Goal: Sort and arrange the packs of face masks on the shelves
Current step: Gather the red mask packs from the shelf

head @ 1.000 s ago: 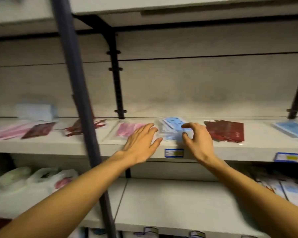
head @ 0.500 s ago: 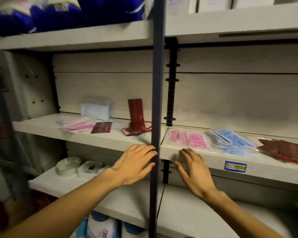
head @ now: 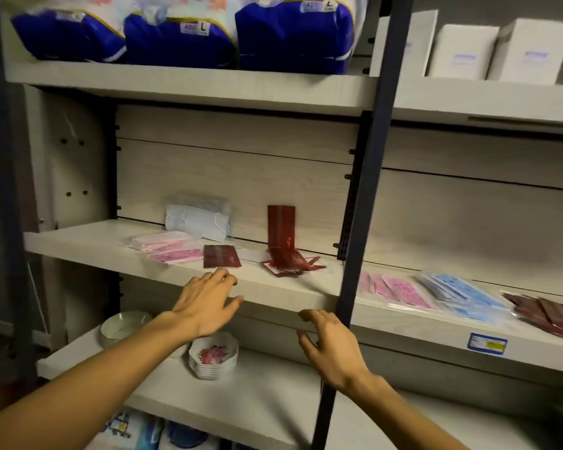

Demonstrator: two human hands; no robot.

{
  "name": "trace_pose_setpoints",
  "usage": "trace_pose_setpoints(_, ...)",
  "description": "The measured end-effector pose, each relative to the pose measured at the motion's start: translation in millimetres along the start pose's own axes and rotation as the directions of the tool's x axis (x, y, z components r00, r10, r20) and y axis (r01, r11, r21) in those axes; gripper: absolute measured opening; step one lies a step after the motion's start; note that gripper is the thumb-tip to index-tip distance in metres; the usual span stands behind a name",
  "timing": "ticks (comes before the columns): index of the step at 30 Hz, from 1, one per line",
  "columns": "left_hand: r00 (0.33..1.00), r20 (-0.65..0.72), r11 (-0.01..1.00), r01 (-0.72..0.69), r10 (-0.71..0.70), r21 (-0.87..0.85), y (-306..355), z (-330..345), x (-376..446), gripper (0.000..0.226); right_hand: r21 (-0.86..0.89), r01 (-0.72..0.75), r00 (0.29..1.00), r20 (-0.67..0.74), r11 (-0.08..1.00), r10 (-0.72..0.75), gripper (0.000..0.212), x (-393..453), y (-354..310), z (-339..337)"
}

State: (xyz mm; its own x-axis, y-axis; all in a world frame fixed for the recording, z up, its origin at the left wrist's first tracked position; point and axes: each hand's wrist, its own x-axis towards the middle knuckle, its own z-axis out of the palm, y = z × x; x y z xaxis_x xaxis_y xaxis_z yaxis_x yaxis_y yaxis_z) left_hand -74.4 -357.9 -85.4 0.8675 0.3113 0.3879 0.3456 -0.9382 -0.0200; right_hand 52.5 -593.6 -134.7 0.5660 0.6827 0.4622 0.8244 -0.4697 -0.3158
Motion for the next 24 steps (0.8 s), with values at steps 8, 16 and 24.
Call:
trace_pose_setpoints(8, 0.994, -0.008, 0.994, 0.105, -0.106, -0.032, -42, 3, 39, 0.049, 0.053, -0.043, 0.997, -0.069, 0.998, 0.046, 0.037, 80, -29, 6)
trace_pose_setpoints(16, 0.971, 0.059, 0.973, 0.228, -0.231, 0.042, -78, 24, 114, 0.049, 0.054, -0.411, 0.907, -0.072, 0.91, 0.414, 0.038, 189, 10, 27)
trace_pose_setpoints(24, 0.903, 0.267, 0.94, 0.339, -0.335, 0.033, -104, 64, 196, 0.066, -0.029, -0.668, 0.741, -0.115, 0.744, 0.661, 0.104, 253, 61, 70)
